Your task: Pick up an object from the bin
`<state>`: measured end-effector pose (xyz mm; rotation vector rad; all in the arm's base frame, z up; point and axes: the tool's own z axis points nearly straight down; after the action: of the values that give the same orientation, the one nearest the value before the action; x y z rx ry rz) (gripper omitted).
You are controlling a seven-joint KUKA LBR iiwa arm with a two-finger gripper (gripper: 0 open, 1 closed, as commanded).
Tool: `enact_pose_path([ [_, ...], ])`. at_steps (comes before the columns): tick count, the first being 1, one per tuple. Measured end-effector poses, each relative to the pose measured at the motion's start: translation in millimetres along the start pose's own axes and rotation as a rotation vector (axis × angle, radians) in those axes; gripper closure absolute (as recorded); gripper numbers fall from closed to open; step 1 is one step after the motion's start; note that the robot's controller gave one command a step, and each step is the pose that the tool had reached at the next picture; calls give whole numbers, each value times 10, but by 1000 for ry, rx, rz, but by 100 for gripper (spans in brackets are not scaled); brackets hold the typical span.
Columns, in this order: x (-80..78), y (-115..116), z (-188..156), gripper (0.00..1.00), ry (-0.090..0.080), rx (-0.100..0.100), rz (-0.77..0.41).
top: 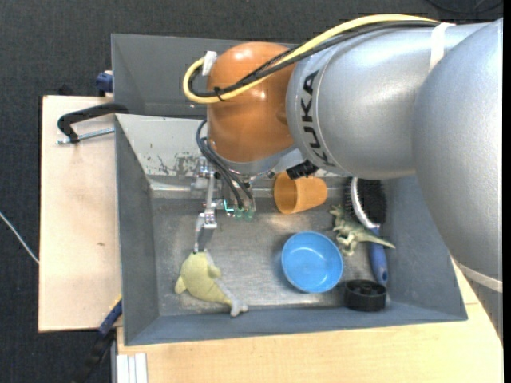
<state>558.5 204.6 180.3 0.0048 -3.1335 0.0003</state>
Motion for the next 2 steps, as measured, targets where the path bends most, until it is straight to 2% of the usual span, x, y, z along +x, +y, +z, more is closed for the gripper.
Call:
enact_pose_path([
  [1,558,-301,1089,0,-12,-4,-241],
  [2,622,-263,1083,0,-15,1,-475],
])
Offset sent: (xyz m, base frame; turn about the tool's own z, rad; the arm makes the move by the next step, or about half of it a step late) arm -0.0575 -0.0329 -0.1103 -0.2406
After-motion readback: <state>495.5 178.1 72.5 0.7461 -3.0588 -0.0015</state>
